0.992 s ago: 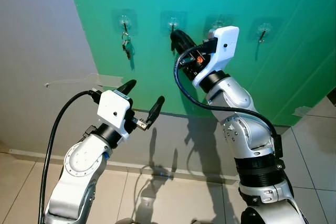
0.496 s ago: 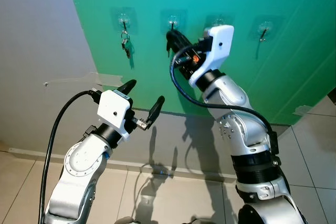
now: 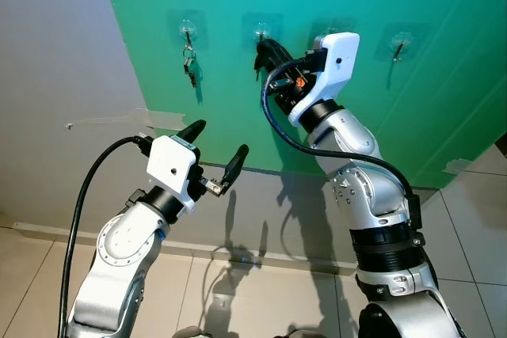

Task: Hang keys on a hook

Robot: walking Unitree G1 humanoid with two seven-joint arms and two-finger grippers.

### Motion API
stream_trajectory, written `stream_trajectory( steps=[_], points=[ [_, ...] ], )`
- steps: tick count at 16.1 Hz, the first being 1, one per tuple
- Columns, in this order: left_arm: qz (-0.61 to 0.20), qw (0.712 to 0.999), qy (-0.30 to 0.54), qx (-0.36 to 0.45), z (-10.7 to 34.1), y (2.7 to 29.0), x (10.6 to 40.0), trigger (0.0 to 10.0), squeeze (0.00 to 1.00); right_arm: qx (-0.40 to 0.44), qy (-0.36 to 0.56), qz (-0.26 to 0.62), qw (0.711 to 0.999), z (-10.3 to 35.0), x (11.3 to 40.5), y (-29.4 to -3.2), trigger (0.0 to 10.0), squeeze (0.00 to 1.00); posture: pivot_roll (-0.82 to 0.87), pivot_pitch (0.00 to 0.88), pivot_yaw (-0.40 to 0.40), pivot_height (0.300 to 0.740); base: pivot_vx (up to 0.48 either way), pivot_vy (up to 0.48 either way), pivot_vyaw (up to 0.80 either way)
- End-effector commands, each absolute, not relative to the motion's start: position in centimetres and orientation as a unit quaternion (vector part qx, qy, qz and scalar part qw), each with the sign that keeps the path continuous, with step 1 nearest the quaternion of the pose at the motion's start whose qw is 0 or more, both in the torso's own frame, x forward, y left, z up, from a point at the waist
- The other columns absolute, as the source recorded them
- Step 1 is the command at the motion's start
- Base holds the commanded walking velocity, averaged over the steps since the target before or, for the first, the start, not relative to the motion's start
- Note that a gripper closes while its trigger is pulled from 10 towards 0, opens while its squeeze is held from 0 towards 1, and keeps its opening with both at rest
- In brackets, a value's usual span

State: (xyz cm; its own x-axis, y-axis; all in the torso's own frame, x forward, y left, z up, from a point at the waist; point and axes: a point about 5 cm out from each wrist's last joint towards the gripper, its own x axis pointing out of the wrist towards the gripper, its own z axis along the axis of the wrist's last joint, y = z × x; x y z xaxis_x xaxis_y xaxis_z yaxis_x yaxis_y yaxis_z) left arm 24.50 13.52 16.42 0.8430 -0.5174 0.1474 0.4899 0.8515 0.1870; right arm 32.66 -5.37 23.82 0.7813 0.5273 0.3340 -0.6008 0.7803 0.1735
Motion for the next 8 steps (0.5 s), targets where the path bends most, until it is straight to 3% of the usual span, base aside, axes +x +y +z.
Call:
stream_trajectory(
  steps=[1, 8],
  points=[
    [-0.274, 0.954, -0.104, 0.071, 16.92, 13.16, 24.48, 10.0, 0.00, 0.136, -0.142, 0.299, 0.934, 24.31, 32.82, -5.67, 10.0, 0.00, 0.00, 0.058, -0.034, 0.740, 0.000, 0.000, 0.00],
    [-0.276, 0.953, -0.102, 0.071, 16.78, 13.21, 24.35, 10.0, 0.00, 0.128, -0.121, 0.277, 0.944, 23.41, 33.28, -5.98, 10.0, 0.00, 0.00, 0.050, -0.035, 0.740, 0.000, 0.000, 0.00]
  ],
)
